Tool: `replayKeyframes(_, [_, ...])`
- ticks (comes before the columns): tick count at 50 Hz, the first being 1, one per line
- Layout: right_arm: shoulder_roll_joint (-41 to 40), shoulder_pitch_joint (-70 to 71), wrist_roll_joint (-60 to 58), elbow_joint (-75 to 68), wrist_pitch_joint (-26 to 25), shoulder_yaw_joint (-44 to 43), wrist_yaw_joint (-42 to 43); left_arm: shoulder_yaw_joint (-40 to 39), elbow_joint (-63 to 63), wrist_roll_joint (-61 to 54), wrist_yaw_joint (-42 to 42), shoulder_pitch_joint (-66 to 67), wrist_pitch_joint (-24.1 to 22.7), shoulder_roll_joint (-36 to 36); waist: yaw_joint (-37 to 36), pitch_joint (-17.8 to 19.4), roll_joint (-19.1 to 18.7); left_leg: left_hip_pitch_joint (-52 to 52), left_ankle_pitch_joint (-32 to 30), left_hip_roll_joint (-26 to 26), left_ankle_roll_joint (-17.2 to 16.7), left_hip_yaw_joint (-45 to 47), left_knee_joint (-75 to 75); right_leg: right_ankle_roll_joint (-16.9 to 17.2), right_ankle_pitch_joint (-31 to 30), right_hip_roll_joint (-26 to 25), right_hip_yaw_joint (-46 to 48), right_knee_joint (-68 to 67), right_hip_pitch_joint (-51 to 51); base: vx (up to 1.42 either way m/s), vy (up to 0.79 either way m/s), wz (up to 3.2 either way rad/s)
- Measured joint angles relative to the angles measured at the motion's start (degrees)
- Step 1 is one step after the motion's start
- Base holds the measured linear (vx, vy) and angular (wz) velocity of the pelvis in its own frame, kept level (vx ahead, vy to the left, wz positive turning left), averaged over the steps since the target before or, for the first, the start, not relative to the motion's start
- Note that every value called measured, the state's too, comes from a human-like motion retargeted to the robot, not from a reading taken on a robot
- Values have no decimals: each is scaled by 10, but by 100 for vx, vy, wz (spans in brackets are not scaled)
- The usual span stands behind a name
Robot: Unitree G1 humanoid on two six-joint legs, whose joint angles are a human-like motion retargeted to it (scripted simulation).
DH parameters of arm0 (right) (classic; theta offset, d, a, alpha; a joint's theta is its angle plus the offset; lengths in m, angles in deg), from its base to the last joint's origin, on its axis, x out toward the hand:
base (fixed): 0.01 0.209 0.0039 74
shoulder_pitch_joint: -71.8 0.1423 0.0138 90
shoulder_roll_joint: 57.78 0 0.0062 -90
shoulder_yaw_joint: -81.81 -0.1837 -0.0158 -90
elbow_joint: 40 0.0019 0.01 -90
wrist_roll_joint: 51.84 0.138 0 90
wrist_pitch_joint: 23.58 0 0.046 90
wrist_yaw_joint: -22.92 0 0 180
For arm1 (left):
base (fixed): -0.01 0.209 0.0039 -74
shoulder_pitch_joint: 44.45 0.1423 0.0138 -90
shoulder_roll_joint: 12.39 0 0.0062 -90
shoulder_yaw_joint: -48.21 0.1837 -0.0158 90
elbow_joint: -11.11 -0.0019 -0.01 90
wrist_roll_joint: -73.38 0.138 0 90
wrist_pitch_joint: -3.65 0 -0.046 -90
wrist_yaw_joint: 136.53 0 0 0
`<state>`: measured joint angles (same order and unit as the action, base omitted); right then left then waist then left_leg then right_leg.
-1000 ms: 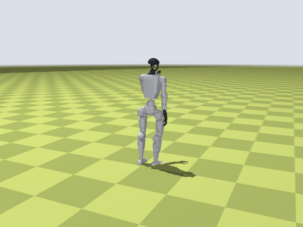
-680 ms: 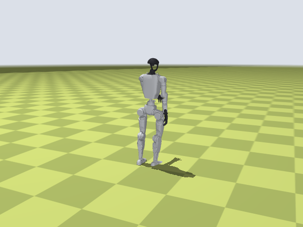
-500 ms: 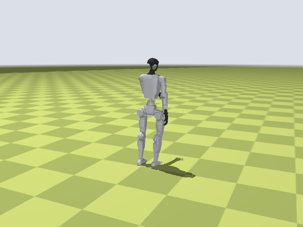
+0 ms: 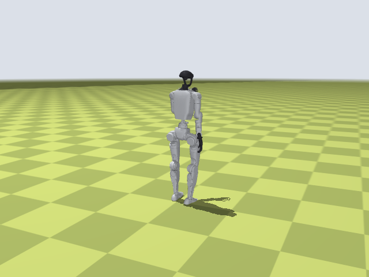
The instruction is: Upper body actions
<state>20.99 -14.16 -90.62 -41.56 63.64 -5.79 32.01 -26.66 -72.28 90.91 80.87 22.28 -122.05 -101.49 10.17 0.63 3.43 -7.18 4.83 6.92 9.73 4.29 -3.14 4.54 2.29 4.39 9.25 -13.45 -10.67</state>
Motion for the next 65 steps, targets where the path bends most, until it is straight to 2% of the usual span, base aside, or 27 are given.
replayKeyframes(3, [-2,-8,17,-16,5,-5,11,3,32,12,23,6,-3,-6,-22,-13,-10,-10,-2,-15,-5,13,-3,-19,10,-6,16,-62,15,-13,0,-45])
replayKeyframes(8, [-1,-11,41,-43,5,-15,-5,-25,39,39,42,34,-3,-22,-44,-28,-22,-23,-12,-27,-10,11,-7,-21,-6,-30,7,-129,50,-15,-2,-20])
replayKeyframes(10, [1,-11,37,-48,-1,-16,-12,-47,22,50,42,53,4,-31,-32,-30,-25,-28,-22,-19,-10,-12,-8,-19,-49,-39,20,-122,65,-31,-10,59])
replayKeyframes(13, [5,-10,1,-46,-12,-12,-12,-90,-21,90,30,89,15,-46,-28,-36,-12,-41,-39,5,-7,-24,-10,-11,-53,-33,16,-44,96,-24,-8,34])
replayKeyframes(17, [1,-6,-51,-36,-26,-3,-7,-154,-118,178,22,134,41,-59,-33,-32,2,-61,-67,16,-10,-26,-12,-39,8,-31,25,29,122,-40,-17,13])
replayKeyframes(22, [0,2,-51,-18,-16,1,-16,-216,-278,252,31,174,71,-55,-29,-19,4,-98,-117,8,-28,-18,-15,-74,46,-38,34,77,116,-46,-15,22])
replayKeyframes(28, [13,11,-14,-22,-13,-12,-26,-286,-517,289,10,184,103,-21,-29,4,-4,-117,-190,-3,-70,-17,-1,-111,41,-53,52,112,106,-43,-9,29])
replayKeyframes(30, [21,15,-4,-35,-19,-20,-34,-299,-599,303,-5,186,126,-11,-18,7,-11,-113,-162,6,-86,-51,-7,-118,33,-55,70,122,102,-45,1,76])
replayKeyframes(34, [33,13,22,-56,-27,-33,-47,-315,-749,275,-30,188,185,6,-19,11,-6,-102,-83,12,-109,-63,-61,-128,20,-46,84,127,83,-37,5,35])
replayKeyframes(37, [40,7,29,-58,-30,-37,-60,-319,-831,230,-76,196,202,16,-29,12,1,-82,-46,3,-125,-46,-100,-130,11,-36,82,125,67,-26,4,1])
replayKeyframes(40, [44,3,15,-58,-39,-39,-67,-328,-901,177,-124,213,220,35,-30,6,3,-56,-24,-6,-125,-37,-130,-129,3,-26,79,124,51,-22,10,-2])
replayKeyframes(46, [35,-2,8,-47,-40,-35,-60,-300,-1006,67,-215,245,242,54,-6,-14,5,8,-12,-32,-133,-28,-167,-129,-13,-11,80,120,19,-21,13,8])
replayKeyframes(51, [15,-7,33,-26,-22,-31,-63,-268,-1029,81,-201,251,251,72,14,-23,11,57,-48,-61,-121,-23,-175,-126,-24,5,95,111,-5,-24,17,32])
replayKeyframes(53, [9,-7,40,-19,-15,-28,-62,-251,-1022,104,-188,247,256,77,21,-25,7,70,-63,-75,-142,-30,-164,-124,-29,8,107,106,-18,-24,17,44])
replayKeyframes(55, [6,-5,42,-15,-11,-24,-60,-236,-1012,125,-183,241,261,80,23,-25,-3,77,-61,-86,-189,-48,-141,-124,-34,3,117,103,-29,-25,20,29])
replayKeyframes(58, [7,2,29,-8,-10,-8,-61,-201,-981,156,-193,226,268,84,13,-18,-11,86,-23,-57,-177,-115,-91,-119,-52,2,119,94,-50,-32,31,-7])
replayKeyframes(62, [11,21,-4,2,-18,11,-52,-168,-936,181,-227,207,263,78,5,-10,-15,93,17,-60,-127,-35,-41,-104,-79,13,108,80,-82,-35,39,-23])
replayKeyframes(65, [13,21,-28,22,-15,17,-39,-143,-921,197,-244,192,256,68,12,-6,-15,98,40,-34,-99,-59,-15,-87,-114,28,107,90,-92,-33,29,11])
